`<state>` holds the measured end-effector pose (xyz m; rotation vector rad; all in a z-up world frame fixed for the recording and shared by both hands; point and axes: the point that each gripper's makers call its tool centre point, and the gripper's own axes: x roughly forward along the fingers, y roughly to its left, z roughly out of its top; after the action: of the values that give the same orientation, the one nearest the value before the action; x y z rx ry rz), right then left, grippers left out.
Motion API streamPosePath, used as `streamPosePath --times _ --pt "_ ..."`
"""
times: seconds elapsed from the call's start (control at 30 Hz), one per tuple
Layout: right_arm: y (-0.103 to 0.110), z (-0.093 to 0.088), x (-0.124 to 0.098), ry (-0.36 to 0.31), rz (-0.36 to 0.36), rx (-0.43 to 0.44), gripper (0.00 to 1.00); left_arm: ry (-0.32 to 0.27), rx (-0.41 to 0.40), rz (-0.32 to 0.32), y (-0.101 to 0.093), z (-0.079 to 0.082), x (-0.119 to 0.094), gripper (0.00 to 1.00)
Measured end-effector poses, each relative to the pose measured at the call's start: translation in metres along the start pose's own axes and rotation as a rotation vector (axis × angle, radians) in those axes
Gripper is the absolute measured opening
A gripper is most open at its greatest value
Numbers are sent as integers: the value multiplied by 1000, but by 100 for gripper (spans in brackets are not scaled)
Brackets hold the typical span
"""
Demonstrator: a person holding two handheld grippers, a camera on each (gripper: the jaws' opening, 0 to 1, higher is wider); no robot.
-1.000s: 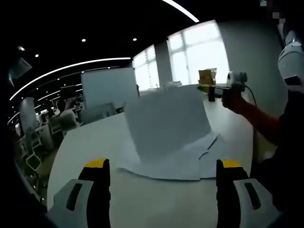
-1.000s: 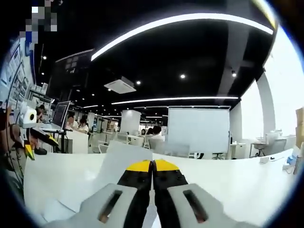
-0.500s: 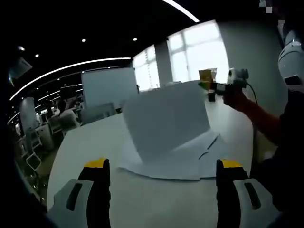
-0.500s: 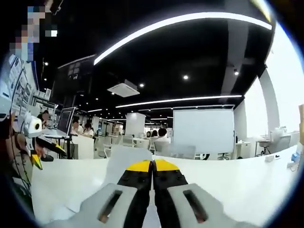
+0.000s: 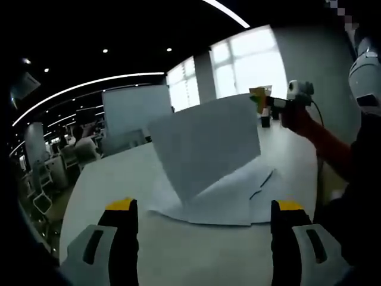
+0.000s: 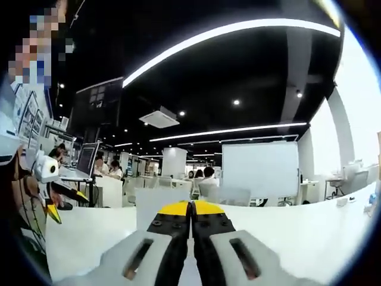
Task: Organize the stack of printing papers by aligning and flattening the scattered papers on the table
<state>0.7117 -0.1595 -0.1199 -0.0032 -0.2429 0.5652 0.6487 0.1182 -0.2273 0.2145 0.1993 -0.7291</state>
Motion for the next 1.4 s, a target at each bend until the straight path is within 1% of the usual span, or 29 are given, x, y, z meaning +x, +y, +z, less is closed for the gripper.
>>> streamPosePath --times 0.17,0.27,0.4,0.93,1.17,1.4 --pt "3 7 0 -14 8 0 0 -4 -1 3 1 1 -1 95" --pt "8 14 -1 -30 23 19 0 -13 -6 -2 0 3 -1 95" --pt "12 22 -2 -46 28 16 0 -10 -1 -1 1 3 -2 95" --pt "21 38 -7 -83 54 35 0 -11 -5 1 -1 2 -1 95" --pt "25 45 -9 -103 61 42 0 -22 -7 0 -1 3 -1 95" --pt "30 55 -12 -134 91 77 0 -24 -12 -1 -2 3 1 95"
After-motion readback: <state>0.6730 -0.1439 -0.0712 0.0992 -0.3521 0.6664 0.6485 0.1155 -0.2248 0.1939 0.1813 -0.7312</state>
